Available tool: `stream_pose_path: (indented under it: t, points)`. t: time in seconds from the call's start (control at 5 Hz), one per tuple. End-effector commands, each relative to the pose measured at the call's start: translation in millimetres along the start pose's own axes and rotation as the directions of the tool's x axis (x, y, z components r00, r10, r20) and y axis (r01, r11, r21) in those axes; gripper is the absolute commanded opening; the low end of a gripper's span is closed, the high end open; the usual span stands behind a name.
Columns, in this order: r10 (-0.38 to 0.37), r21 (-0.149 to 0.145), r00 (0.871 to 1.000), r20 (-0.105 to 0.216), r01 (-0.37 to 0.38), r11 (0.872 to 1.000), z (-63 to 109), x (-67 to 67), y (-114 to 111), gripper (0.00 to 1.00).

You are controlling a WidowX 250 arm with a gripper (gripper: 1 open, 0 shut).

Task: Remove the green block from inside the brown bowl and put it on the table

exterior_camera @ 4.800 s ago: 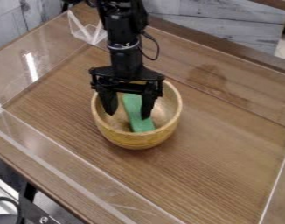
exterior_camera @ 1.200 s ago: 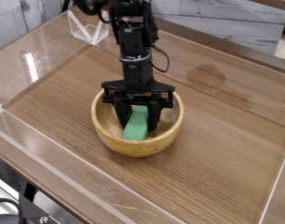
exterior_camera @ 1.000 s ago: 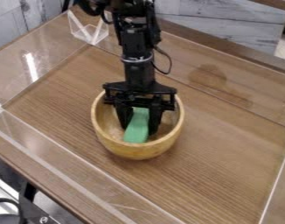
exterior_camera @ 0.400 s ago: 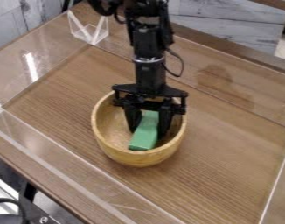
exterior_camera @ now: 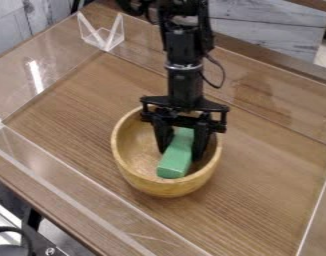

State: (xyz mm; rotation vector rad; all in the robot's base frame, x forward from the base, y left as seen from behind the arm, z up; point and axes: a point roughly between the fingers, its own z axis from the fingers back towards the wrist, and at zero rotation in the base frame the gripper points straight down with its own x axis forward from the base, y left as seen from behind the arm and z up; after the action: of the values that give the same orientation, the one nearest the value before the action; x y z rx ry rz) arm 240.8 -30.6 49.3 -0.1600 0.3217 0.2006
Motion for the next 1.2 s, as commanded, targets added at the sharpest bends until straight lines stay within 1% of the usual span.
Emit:
stream_pose_path:
  t: [0.0,0.2,0.6,1.0]
  points:
    - [-0.047,-0.019,0.997,0.068,0.048,0.999,22.6,2.2,-17,0.00]
    - [-0.084,-0.024,0.994,0.065,0.086,0.996,25.4,0.5,-30,0.00]
    - [-0.182,-0.027,0.981,0.072,0.185,0.982,24.2,-1.6,-57,0.00]
    - [-0.242,-0.037,0.967,0.080,0.246,0.969,18.1,-1.7,-65,0.00]
